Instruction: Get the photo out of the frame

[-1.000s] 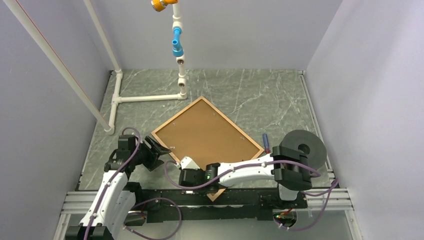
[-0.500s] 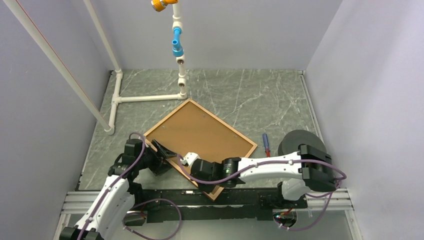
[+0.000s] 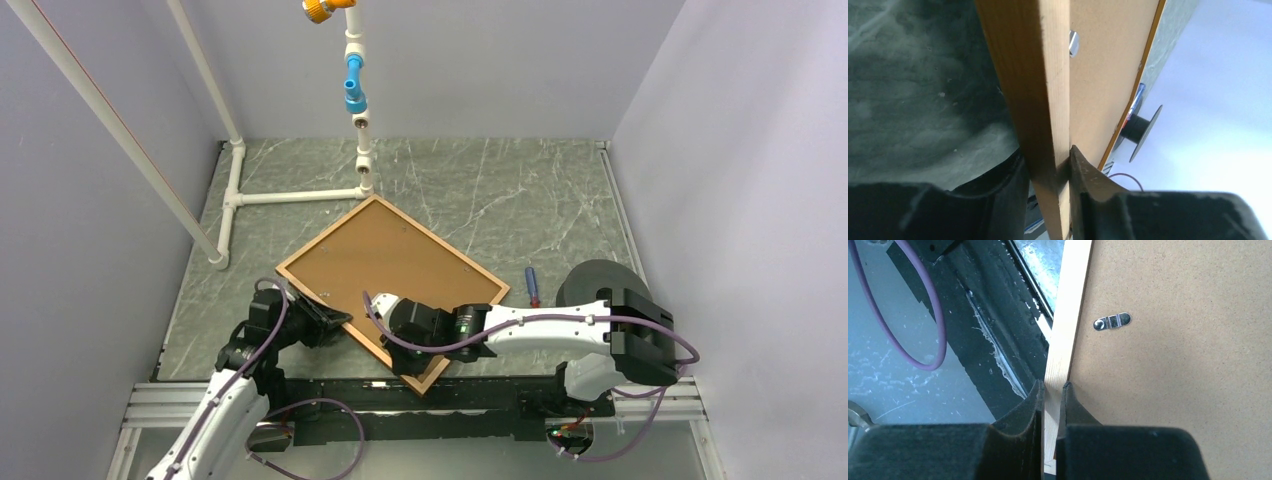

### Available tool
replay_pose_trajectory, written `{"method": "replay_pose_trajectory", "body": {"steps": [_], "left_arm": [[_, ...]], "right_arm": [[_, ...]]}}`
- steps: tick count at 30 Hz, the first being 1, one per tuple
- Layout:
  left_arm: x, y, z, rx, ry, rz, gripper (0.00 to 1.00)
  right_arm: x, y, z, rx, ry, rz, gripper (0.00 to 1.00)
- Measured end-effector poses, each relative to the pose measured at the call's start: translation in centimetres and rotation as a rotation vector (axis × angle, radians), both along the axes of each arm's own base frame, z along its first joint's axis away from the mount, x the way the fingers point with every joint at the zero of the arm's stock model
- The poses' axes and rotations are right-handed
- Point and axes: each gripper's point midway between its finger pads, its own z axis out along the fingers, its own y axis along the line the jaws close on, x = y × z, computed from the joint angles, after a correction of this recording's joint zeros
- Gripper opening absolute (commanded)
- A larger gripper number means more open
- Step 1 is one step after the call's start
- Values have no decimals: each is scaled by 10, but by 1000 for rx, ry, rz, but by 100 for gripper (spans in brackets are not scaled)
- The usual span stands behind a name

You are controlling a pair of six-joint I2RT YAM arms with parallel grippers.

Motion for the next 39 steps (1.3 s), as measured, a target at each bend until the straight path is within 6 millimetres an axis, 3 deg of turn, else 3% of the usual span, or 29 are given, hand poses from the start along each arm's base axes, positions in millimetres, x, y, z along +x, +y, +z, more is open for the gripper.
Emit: {"method": "replay_pose_trajectory", "body": {"steps": [4,8,14,17,22,28,32,39], "left_arm": [[1,2,0,-24,8,40,2],[-1,5,1,-10,13,57,0],[-4,16,21,45,6,94,0],[-10,25,26,80,21,130,0],[-19,33,31,109,44,162,0],[-24,44,52,145,23,205,0],[-25,53,69,171,-8,238,0],[-26,63,88,209,-55,271,0]], "right_arm": [[0,1,1,9,4,4,0],[-1,2,2,20,9,11,2],[-4,7,29,114,-31,51,64],[0,3,58,203,-102,69,80],[14,-13,97,318,-252,61,87],[40,-56,131,461,-512,-14,96],[54,-75,130,463,-666,-24,100],[54,-81,90,366,-809,112,100]]}}
